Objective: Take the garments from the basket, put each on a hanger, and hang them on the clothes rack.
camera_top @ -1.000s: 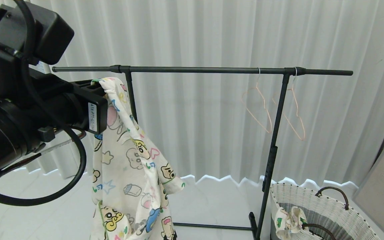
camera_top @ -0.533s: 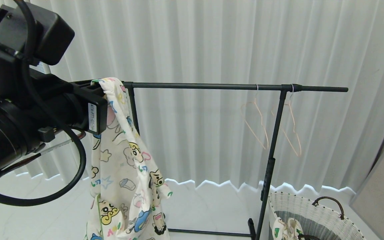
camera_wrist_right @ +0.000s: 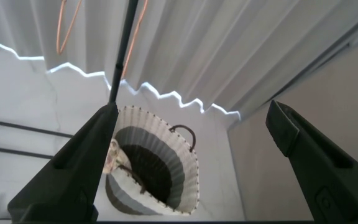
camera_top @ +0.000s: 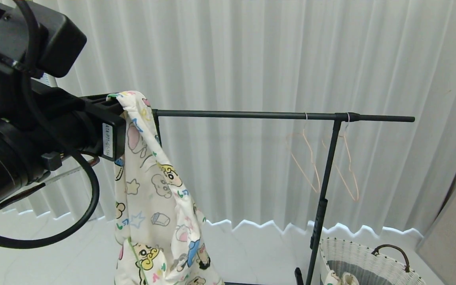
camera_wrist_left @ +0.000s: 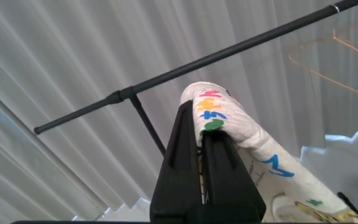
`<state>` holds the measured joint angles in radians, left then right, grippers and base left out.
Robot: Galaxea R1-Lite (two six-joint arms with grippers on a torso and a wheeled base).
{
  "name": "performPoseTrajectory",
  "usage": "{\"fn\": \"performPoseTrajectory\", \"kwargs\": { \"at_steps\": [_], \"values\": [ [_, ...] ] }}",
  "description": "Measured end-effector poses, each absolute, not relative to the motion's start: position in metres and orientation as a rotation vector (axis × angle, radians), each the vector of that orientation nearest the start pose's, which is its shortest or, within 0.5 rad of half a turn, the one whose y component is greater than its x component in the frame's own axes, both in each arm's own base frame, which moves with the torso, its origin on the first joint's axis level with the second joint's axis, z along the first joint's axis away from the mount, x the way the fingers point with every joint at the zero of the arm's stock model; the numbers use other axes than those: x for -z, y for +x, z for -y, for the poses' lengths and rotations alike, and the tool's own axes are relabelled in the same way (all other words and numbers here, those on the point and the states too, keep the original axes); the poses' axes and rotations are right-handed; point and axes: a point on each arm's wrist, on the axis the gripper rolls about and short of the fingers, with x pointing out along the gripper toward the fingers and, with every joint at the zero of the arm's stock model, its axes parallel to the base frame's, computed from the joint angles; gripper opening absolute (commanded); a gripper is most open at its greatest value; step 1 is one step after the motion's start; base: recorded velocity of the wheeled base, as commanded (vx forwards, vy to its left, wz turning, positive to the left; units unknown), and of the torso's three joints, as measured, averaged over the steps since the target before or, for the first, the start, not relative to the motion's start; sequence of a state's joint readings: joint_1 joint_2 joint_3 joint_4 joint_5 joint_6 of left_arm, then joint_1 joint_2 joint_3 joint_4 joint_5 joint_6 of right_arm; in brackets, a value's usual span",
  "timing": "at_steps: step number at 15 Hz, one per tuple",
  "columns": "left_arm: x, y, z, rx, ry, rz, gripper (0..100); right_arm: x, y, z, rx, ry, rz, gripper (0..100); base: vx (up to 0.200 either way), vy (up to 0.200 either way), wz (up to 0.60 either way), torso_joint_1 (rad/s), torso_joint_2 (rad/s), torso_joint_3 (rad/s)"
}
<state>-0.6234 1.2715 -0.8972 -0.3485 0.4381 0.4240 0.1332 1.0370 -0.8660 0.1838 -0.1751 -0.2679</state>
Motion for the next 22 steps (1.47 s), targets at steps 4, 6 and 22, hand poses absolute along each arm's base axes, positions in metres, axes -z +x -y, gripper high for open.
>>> {"fn": "performPoseTrajectory", "kwargs": {
  "at_steps": [4, 6, 22],
  "values": [
    [-0.289, 0.17, 0.111, 0.189, 0.439, 0.014, 0, -0.261, 0.128, -0.013, -0.008, -0.323, -0.378, 100, 0.2, 0.0, 0.0, 0.01, 0.0, -0.004],
    [-0.289, 0.17, 0.111, 0.189, 0.439, 0.014, 0, -0.256, 0.129, -0.013, -0.01, -0.325, -0.398, 100, 0.2, 0.0, 0.0, 0.002, 0.0, -0.002],
    [-0.286, 0.17, 0.111, 0.197, 0.472, 0.007, 0, -0.188, 0.214, -0.026, -0.028, -0.139, -0.675, 100, 0.1, 0.0, 0.0, 0.0, 0.0, 0.001]
  ]
}}
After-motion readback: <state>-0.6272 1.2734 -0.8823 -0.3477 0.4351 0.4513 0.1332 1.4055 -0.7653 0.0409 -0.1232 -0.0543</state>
